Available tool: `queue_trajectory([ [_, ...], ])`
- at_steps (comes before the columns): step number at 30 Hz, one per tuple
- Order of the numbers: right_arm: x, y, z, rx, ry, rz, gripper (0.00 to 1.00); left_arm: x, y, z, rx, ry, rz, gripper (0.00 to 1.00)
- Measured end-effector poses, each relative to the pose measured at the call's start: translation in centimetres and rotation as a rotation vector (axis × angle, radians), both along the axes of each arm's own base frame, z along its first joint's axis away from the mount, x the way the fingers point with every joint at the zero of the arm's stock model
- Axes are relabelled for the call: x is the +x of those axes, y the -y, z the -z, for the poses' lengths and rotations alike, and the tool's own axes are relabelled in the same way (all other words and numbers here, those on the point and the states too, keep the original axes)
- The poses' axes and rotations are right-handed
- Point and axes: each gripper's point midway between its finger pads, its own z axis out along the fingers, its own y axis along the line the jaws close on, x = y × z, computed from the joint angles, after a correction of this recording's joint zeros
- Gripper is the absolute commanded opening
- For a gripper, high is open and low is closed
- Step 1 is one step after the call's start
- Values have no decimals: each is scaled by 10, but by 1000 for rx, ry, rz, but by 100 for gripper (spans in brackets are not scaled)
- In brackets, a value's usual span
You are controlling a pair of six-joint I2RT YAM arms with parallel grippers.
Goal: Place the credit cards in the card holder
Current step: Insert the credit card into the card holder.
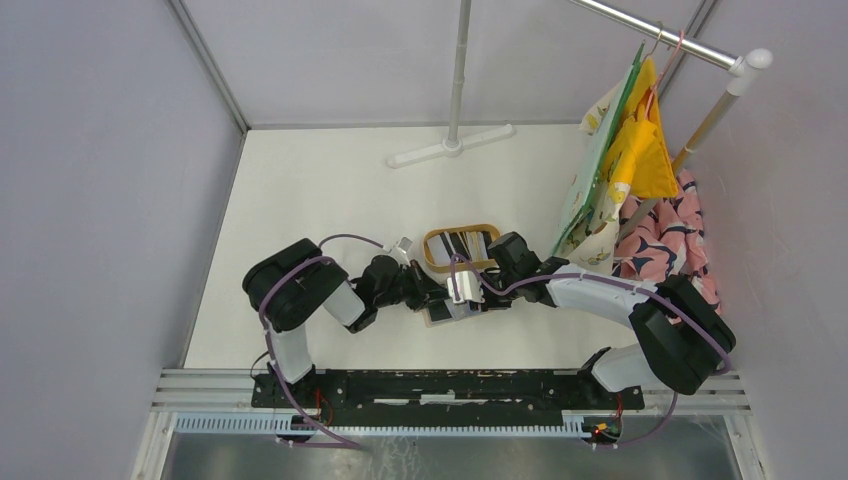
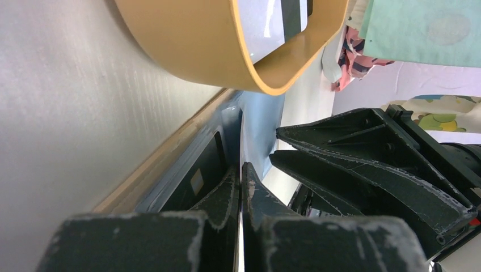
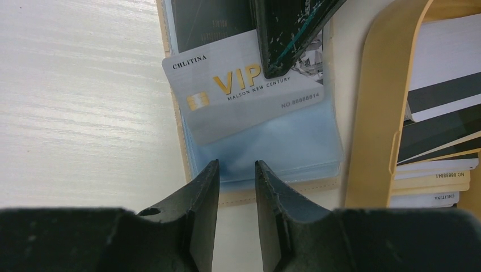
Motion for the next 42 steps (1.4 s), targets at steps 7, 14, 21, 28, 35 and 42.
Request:
queue_trajectory([
  [7, 0, 0, 0, 1, -1, -1, 37, 0, 5, 1, -36, -3, 9, 13],
  [14, -10, -9, -12, 67, -32, -30, 37, 1, 6, 0, -41, -2, 11, 20],
  [21, -25, -47, -43, 216, -25, -76, 18, 1, 7, 0, -42, -3, 13, 22],
  [28, -36, -80, -35, 184, 44, -75, 12, 2, 9, 1, -46, 0, 17, 22],
  [35, -23, -81, -16, 79, 152, -11, 11, 2, 9, 1, -46, 0, 18, 23],
  [42, -10, -76, -15, 40, 226, 40, 11, 2, 10, 0, -50, 0, 25, 30],
])
